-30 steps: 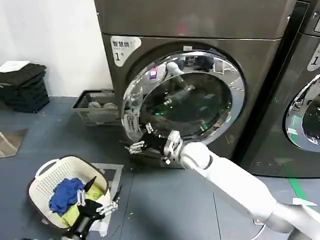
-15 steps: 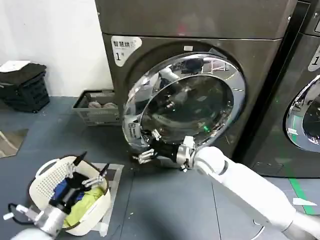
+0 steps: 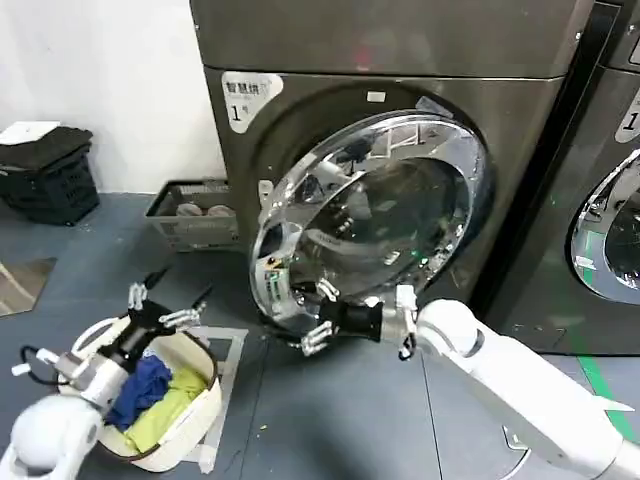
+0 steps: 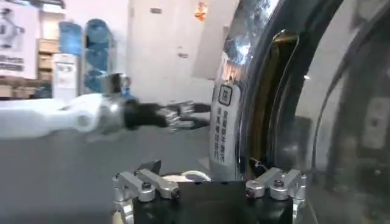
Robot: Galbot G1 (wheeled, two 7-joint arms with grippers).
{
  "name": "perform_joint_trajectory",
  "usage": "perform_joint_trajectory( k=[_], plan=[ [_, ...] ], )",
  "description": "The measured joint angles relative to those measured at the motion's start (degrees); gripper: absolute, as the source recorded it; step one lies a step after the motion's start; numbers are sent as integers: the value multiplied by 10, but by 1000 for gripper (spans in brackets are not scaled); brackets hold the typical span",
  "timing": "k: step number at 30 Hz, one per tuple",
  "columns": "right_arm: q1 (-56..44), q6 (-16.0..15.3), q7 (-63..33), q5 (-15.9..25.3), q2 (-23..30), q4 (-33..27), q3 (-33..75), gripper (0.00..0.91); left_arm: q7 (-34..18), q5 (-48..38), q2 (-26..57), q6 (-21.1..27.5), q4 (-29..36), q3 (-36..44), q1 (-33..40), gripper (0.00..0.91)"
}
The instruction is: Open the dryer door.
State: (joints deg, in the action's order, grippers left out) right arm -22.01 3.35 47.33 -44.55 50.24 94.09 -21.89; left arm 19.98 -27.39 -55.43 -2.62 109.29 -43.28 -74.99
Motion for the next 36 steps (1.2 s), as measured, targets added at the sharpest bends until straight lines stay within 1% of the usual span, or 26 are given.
perform_joint_trajectory(
  k=[4,11,17,22,28,32,35,36],
  plan=[
    [0,18,49,-12,-10,-8,10,907,4,-3,21,2,-23,18,27,907],
    [-13,20,107,-26,-32,-1,35,907,23,-13,56,0,-45,54,62,907],
    [-41,21,153,-25,-58,12,73,907,38,-17,77,0,-55,89,97,907],
    [-77,20,187,-22,-86,31,113,907,52,-13,89,-2,-63,142,132,907],
    [-163,28,205,-18,-127,64,202,907,59,-12,97,-3,-67,217,182,907],
    [-236,47,195,-19,-148,84,276,907,61,-13,93,-1,-63,256,211,907],
    [-300,66,167,-25,-155,100,336,907,63,-13,88,-1,-57,279,227,907],
    [-323,79,149,-26,-156,106,358,907,63,-13,86,-1,-54,287,232,907]
  ],
)
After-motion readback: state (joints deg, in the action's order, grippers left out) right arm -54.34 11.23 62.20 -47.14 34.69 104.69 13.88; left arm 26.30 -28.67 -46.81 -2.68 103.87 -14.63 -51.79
